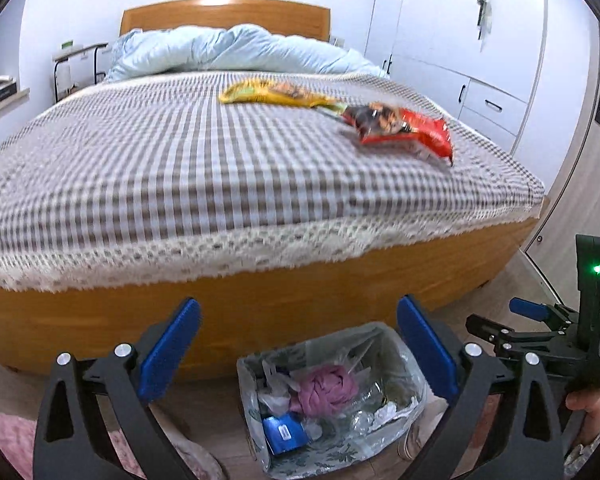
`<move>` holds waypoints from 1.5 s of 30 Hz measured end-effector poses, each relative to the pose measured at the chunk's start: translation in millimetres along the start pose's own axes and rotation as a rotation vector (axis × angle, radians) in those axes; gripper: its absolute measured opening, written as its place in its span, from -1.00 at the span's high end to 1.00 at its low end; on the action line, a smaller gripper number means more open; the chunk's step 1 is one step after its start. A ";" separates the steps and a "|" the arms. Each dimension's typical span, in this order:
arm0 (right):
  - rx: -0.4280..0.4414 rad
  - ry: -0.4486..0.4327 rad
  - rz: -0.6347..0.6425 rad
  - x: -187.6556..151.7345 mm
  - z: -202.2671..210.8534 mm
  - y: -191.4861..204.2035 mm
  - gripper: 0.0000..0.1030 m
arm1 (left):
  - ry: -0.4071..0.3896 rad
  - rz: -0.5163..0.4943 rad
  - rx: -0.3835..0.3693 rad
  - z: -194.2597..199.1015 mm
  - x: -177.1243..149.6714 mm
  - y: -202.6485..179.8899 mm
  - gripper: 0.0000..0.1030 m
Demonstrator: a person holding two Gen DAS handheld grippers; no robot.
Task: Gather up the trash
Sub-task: 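Raise both tools up out of the bin, then move both tools over the bed toward the snack wrappers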
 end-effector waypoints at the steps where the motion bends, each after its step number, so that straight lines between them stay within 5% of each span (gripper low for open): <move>1: 0.003 -0.010 0.003 2.4 2.6 0.9 -0.84 | -0.009 -0.003 0.002 2.6 4.1 0.0 -0.85; 27: 0.027 -0.346 0.009 115.5 67.8 3.4 -0.84 | -0.256 -0.057 -0.020 36.1 108.1 -3.8 -0.86; 45: 0.066 -0.522 0.036 205.1 77.6 25.0 -0.84 | -0.329 -0.037 -0.015 5.6 174.5 12.0 -0.85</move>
Point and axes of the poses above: each gripper's, at about its wrist camera, not at the fingertips, and z roughly against the way its jaws point, y to its left, x to its top, the point moved 6 cm from there along -z, roughly the way its jaws point, and after that the axes turned 10 degrees about -z, right-handed, at the moved point
